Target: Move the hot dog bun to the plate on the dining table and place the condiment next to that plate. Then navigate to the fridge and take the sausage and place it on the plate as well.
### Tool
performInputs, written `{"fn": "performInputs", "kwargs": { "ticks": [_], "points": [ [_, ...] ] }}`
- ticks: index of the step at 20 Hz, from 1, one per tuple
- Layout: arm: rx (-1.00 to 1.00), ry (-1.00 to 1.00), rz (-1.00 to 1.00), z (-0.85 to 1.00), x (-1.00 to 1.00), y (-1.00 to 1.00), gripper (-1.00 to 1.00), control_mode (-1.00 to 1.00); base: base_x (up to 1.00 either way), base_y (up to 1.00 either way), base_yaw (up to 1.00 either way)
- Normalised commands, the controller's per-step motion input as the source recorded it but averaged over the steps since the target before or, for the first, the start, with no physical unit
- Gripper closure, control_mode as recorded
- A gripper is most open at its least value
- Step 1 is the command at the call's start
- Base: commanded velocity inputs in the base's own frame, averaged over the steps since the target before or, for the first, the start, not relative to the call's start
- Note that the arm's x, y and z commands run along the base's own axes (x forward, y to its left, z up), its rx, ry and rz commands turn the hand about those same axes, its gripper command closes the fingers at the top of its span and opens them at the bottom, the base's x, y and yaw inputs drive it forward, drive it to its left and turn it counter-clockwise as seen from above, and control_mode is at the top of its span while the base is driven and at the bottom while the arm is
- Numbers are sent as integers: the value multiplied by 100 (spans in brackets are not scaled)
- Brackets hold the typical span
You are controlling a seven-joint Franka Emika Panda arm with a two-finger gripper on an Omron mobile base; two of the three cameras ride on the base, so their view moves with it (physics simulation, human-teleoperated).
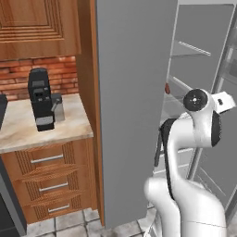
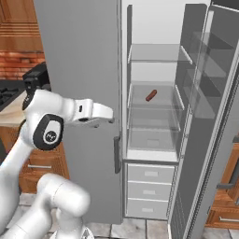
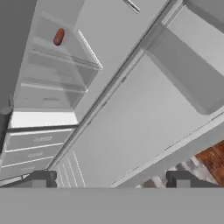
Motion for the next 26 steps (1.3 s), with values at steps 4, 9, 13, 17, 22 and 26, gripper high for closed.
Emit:
{"fn": "performInputs", "kwargs": {
  "ticks": [4, 9, 13, 17, 22, 26],
  "points": [
    [65, 9, 17, 33, -18, 68, -100, -100, 0, 0, 0],
    [76, 17, 8, -1, -38, 25, -100, -100, 0, 0, 0],
    [54, 7, 0, -24, -59, 0, -100, -100, 0, 0, 0],
    [6, -1, 0, -8, -13, 0, -100, 100, -26, -20, -2],
    [0, 0, 0, 0, 0, 0, -100, 100, 1, -42, -2],
    [0, 0, 0, 0, 0, 0, -100, 100, 17, -55, -2]
  ]
}}
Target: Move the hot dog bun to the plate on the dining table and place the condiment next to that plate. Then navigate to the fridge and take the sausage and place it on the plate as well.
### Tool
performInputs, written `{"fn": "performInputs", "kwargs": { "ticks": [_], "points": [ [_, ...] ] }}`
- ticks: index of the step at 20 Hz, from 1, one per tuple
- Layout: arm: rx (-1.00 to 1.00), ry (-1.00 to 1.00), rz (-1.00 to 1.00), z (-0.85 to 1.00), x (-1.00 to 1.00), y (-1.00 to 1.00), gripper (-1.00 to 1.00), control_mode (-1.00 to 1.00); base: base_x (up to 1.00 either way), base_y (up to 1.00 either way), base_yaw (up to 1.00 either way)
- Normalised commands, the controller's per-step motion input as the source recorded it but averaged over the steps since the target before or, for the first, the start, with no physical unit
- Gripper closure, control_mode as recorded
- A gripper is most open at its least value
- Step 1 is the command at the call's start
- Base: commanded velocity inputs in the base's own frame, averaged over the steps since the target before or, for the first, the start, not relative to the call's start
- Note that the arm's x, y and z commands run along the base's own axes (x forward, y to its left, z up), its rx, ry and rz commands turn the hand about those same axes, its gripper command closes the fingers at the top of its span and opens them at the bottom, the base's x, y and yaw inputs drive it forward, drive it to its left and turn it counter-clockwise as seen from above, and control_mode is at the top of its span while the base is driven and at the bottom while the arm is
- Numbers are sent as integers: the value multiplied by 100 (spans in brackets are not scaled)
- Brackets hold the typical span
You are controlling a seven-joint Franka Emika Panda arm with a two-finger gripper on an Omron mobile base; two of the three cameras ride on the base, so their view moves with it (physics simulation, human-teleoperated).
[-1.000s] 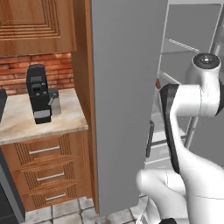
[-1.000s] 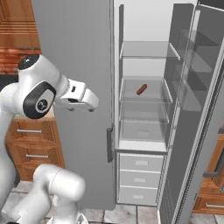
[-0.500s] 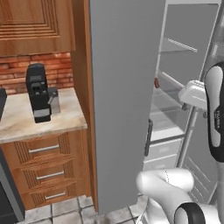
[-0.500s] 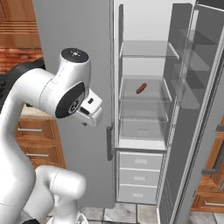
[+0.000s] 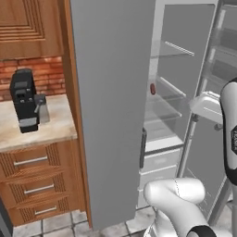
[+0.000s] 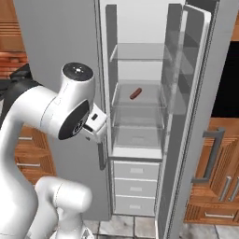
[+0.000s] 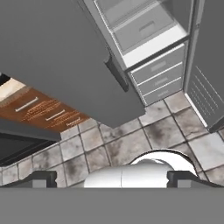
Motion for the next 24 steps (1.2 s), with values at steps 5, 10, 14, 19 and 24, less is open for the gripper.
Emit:
{"fn": "performInputs", "kwargs": {
  "ticks": [5, 10, 14, 19, 24],
  "points": [
    [0, 0, 0, 0, 0, 0, -100, 100, 24, -37, 0],
    [0, 0, 0, 0, 0, 0, -100, 100, 55, -3, 0],
    [0, 0, 0, 0, 0, 0, -100, 100, 78, -3, 0],
    [0, 0, 0, 0, 0, 0, -100, 100, 72, -16, -2],
    [-10, -13, -1, -5, 15, -22, -100, -100, 26, -18, -1]
  ]
}}
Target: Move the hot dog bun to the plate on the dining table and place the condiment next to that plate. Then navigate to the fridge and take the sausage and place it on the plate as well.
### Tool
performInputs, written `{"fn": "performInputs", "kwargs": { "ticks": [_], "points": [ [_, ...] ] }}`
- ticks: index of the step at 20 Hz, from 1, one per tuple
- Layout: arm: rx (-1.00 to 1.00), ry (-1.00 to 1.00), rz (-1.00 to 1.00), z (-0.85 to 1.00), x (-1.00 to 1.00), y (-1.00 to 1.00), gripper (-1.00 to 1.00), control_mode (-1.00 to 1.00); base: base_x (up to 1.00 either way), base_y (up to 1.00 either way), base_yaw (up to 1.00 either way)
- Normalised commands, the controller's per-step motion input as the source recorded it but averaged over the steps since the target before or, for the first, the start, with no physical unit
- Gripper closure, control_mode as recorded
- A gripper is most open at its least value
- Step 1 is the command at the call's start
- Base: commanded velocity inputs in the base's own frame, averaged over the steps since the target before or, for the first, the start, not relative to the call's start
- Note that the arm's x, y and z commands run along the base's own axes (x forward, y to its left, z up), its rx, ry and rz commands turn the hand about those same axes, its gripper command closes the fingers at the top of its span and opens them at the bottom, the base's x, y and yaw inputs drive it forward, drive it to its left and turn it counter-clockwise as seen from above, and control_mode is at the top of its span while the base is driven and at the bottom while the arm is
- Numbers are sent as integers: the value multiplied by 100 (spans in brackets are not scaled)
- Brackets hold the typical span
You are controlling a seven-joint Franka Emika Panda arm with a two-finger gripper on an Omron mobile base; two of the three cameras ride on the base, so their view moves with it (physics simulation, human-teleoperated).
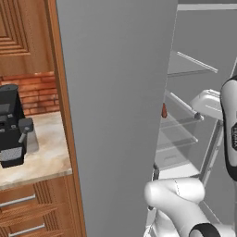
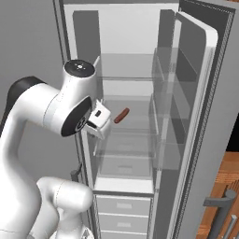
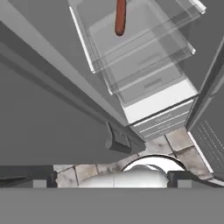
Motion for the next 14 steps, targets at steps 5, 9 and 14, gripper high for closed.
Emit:
{"fn": "performInputs", "kwargs": {
  "ticks": [5, 9, 14],
  "points": [
    [-25, -45, -1, -27, 51, -46, -100, -100, 0, 0, 0],
    [-29, -45, -1, -43, 50, 0, -100, -100, 0, 0, 0],
    [-7, -17, -5, -42, 59, 21, -100, -100, 0, 0, 0]
  ]
}}
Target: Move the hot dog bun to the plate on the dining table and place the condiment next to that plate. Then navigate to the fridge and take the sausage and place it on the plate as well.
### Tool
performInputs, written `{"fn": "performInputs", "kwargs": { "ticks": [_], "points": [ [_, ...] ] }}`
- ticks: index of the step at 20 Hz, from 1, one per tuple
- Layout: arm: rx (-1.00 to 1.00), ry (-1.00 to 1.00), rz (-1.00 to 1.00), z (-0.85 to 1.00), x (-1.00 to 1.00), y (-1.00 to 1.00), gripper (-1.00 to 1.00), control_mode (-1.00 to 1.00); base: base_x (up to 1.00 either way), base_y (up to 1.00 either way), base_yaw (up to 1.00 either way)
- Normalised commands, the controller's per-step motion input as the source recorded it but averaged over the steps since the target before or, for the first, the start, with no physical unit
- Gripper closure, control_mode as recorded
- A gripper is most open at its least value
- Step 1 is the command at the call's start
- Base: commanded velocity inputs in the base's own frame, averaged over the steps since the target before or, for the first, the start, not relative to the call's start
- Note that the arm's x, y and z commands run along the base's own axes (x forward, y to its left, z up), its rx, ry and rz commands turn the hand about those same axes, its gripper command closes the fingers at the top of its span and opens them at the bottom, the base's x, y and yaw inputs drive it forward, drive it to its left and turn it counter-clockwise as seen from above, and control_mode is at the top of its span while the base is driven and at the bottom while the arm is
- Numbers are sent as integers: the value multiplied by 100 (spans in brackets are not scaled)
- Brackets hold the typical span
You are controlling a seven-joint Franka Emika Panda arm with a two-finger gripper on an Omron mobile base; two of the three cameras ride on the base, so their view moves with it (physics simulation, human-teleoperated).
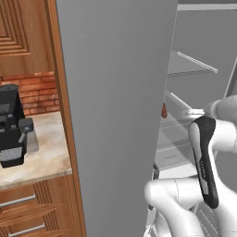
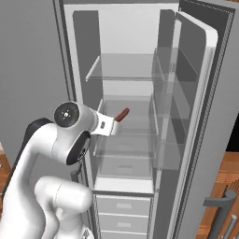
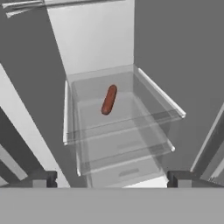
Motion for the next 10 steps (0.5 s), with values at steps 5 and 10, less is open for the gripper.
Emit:
{"fn": "performInputs", "kwargs": {
  "ticks": [5, 10],
  "points": [
    [2, 5, -1, -6, 99, -3, -100, -100, 0, 0, 0],
    [14, 15, 0, 5, 84, -43, -100, -100, 0, 0, 0]
  ]
}}
